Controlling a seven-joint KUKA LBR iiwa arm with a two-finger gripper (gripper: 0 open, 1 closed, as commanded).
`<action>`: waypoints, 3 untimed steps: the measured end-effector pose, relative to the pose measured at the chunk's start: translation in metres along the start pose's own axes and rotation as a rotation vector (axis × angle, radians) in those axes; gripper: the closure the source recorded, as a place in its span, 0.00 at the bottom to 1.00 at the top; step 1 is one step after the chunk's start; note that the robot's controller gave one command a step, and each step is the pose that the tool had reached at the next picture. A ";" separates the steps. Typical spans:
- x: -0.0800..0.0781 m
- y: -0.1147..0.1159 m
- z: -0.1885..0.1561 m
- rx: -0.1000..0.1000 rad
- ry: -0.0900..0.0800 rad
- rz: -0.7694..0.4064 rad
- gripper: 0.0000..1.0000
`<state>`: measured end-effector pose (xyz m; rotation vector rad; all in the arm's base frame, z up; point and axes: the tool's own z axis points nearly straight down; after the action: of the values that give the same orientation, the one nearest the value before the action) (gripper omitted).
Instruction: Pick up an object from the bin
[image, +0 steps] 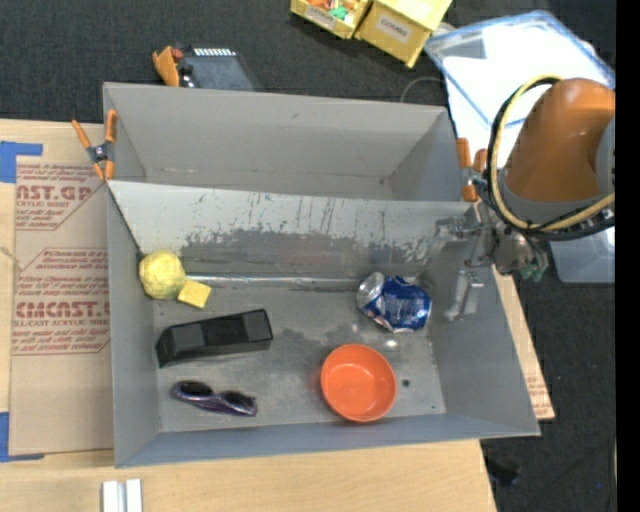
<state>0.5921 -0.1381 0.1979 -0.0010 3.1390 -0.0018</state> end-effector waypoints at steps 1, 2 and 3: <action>0.000 0.000 0.000 0.000 0.000 0.000 0.00; -0.002 0.000 0.026 0.004 -0.013 -0.021 0.00; 0.006 0.016 0.042 0.001 -0.003 -0.172 0.00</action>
Offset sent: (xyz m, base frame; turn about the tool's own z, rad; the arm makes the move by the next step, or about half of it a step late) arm -0.0034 0.0025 -0.1218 -0.0815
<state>0.5860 -0.1220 0.1561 -0.2699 3.1244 -0.0044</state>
